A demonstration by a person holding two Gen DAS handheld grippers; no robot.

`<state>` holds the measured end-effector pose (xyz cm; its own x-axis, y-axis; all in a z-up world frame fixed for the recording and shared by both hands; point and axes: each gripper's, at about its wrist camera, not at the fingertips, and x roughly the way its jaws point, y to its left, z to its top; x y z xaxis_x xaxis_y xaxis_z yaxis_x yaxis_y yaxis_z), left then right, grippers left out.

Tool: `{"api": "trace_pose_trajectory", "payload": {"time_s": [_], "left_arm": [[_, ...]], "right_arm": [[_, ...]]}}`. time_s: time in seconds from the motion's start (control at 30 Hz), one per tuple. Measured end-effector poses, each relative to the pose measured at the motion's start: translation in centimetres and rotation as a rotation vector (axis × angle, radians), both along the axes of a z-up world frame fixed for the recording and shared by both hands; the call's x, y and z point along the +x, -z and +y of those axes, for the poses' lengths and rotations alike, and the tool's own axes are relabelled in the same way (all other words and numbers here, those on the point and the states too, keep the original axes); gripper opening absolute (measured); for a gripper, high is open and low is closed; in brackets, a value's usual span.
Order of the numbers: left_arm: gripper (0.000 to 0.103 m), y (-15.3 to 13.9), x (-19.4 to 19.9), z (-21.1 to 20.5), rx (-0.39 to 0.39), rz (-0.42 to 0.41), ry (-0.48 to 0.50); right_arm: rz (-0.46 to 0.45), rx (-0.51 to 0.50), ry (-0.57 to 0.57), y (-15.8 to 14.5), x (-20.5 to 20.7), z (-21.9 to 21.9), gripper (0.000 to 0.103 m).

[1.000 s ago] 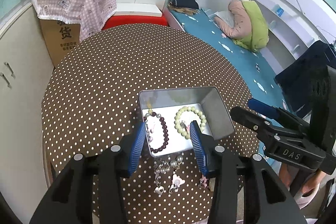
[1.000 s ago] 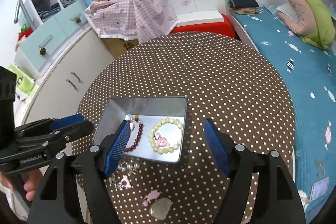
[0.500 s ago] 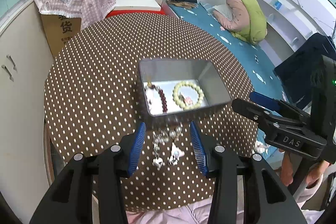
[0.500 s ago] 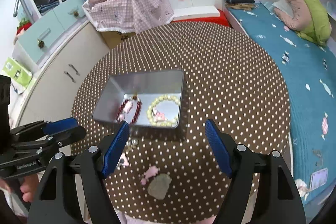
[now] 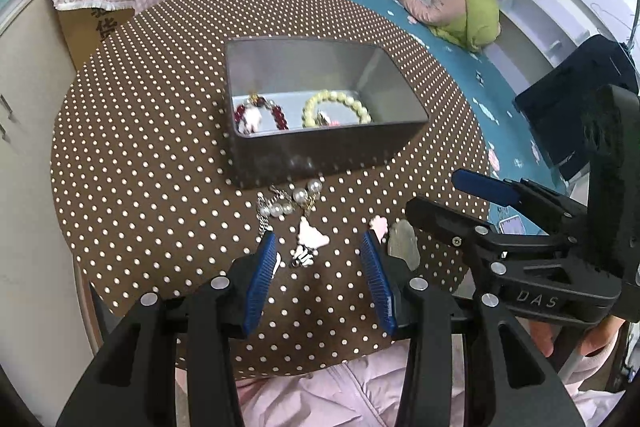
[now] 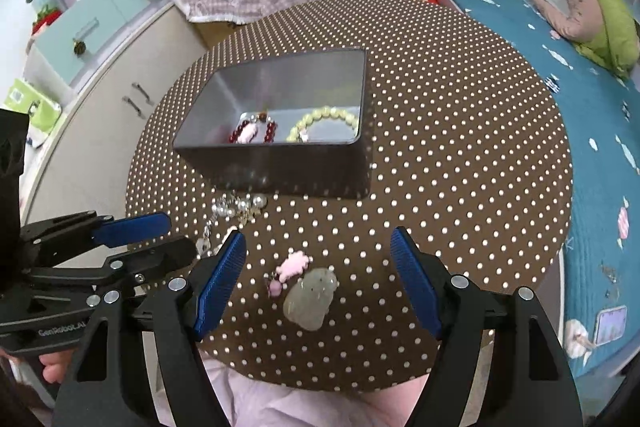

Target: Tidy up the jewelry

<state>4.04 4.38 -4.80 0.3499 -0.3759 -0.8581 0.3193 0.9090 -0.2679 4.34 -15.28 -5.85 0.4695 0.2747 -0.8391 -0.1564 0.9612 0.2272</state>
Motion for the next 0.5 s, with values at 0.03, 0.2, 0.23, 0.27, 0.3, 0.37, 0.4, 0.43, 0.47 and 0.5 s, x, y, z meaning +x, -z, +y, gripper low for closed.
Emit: {"api": "trace_pose_trajectory", "payload": {"time_s": [0.03,0.2,0.23,0.27,0.3,0.37,0.4,0.43,0.47,0.5], "left_arm": [[0.042,0.2,0.0,-0.1,0.003,0.004,0.001],[0.042,1.0,-0.1,-0.7,0.024,0.027,0.009],[0.042,1.2,-0.1,-0.8,0.030,0.033,0.009],[0.042,1.4,0.0,-0.9,0.035,0.036,0.009],[0.042,1.6,0.1,-1.1,0.039,0.040,0.010],[0.042,1.9,0.2,-1.4,0.044,0.049,0.013],[0.042,2.1,0.3,-1.5,0.048,0.055,0.015],[0.042,2.3,0.5,-1.2,0.051,0.060,0.016],[0.042,2.4,0.6,-1.6,0.054,0.066,0.016],[0.042,2.6,0.6,-1.8,0.055,0.074,0.018]], "right_arm": [[0.005,0.001,-0.002,0.2,0.0,0.0,0.072],[0.020,-0.013,-0.005,0.7,0.1,0.1,0.072],[0.025,-0.011,-0.006,0.9,0.1,0.1,0.072],[0.029,-0.005,-0.007,1.0,0.1,0.0,0.072],[0.032,-0.004,-0.007,1.1,0.2,-0.1,0.072],[0.040,-0.003,-0.004,1.5,0.3,-0.4,0.072],[0.045,-0.003,-0.001,1.6,0.3,-0.5,0.072],[0.049,-0.003,0.000,1.7,0.4,-0.6,0.072],[0.054,-0.004,0.001,1.8,0.5,-0.8,0.072],[0.056,-0.003,0.001,1.9,0.7,-1.0,0.072]]}}
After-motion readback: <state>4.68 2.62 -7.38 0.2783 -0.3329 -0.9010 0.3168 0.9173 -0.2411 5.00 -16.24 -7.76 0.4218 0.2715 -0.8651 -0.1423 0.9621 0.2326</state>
